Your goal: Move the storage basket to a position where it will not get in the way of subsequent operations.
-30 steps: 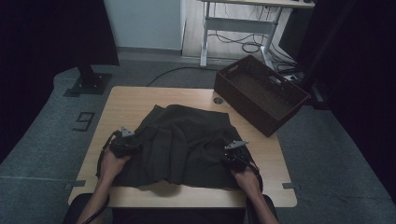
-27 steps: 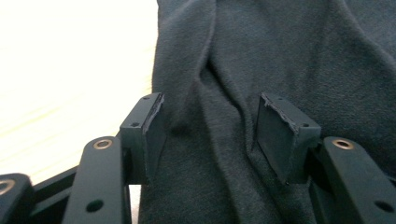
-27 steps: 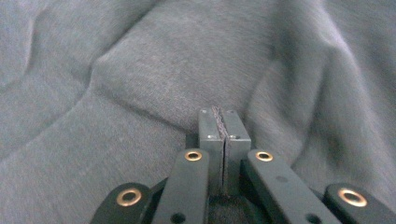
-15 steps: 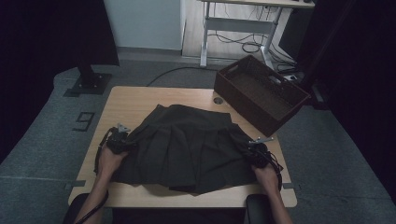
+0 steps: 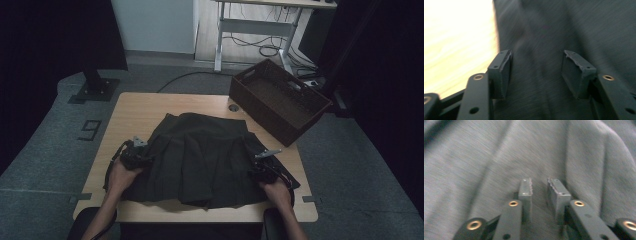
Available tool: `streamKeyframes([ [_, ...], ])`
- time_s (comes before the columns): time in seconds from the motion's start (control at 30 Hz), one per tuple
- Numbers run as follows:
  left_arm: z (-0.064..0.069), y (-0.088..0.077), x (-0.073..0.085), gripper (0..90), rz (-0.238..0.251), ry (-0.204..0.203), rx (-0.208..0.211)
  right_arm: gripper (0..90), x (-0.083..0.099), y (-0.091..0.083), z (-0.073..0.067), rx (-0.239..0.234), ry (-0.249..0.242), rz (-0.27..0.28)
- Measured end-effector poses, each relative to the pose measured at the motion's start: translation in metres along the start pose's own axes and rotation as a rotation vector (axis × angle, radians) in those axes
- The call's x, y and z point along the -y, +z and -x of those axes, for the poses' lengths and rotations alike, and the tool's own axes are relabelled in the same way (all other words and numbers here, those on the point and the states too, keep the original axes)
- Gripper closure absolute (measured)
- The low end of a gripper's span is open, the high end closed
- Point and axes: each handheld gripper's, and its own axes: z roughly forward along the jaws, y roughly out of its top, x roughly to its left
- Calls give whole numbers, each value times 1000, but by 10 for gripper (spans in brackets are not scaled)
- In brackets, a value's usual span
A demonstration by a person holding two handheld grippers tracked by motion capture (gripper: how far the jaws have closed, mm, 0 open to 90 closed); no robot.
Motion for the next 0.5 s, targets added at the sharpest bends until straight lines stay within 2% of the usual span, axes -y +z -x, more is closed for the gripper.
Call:
streamKeyframes([
  [0.17,26,-18,-28,384,86,34,106,599,-18,-8,-19,-30,-45,67],
  [0.27,46,-18,-37,370,99,51,194,570,-27,-8,-30,-76,-59,99],
  [0.33,60,-12,-36,364,73,69,242,556,-30,-4,-37,-106,-72,105],
  [0.4,72,-3,-30,364,31,95,257,545,-30,2,-44,-128,-72,98],
  [0.43,76,3,-26,383,8,107,248,536,-30,7,-47,-135,-79,93],
  [0.5,80,12,-17,476,-55,140,205,526,-26,16,-51,-132,-88,74],
])
